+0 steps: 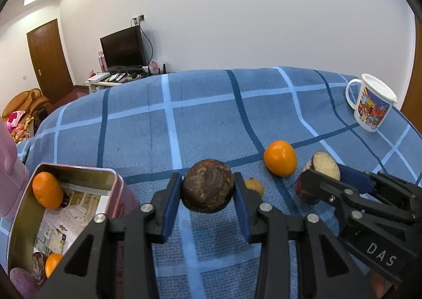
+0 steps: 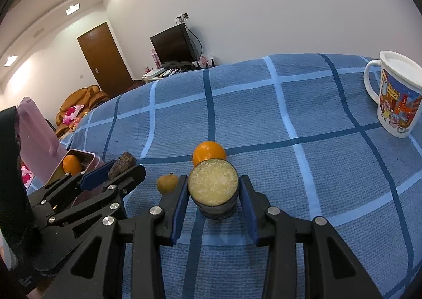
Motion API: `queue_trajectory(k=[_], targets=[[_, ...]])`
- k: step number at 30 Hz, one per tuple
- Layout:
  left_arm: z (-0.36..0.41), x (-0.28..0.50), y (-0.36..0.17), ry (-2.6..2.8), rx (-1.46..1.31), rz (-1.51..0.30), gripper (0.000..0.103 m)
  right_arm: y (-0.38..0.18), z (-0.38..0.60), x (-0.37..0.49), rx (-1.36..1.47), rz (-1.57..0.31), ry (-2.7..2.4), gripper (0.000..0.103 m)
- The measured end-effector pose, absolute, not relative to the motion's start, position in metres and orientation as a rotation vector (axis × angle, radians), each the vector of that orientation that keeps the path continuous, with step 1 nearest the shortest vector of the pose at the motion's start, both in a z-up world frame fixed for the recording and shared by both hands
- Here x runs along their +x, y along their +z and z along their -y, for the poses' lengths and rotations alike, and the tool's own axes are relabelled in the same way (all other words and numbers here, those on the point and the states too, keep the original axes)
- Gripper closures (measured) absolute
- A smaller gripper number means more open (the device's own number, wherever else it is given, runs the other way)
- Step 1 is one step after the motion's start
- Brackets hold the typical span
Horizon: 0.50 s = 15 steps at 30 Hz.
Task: Organize fruits
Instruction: 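Lift the mangosteen and root piece in both tools off the table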
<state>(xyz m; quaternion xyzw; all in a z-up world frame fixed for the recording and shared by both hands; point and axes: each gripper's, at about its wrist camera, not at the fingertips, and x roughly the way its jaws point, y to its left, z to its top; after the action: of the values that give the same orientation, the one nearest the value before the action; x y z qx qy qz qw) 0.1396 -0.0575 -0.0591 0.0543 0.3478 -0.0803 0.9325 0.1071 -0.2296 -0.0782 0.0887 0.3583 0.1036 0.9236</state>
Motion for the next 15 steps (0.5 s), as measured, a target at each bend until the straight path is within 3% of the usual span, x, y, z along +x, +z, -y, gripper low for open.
queue_trajectory(k=[15], targets=[[0.0530, 0.1327, -0.0546, -0.152, 0.099, -0.667, 0.063, -0.0765, 0.2282, 0.1043, 0.177, -0.721, 0.215, 0.063]])
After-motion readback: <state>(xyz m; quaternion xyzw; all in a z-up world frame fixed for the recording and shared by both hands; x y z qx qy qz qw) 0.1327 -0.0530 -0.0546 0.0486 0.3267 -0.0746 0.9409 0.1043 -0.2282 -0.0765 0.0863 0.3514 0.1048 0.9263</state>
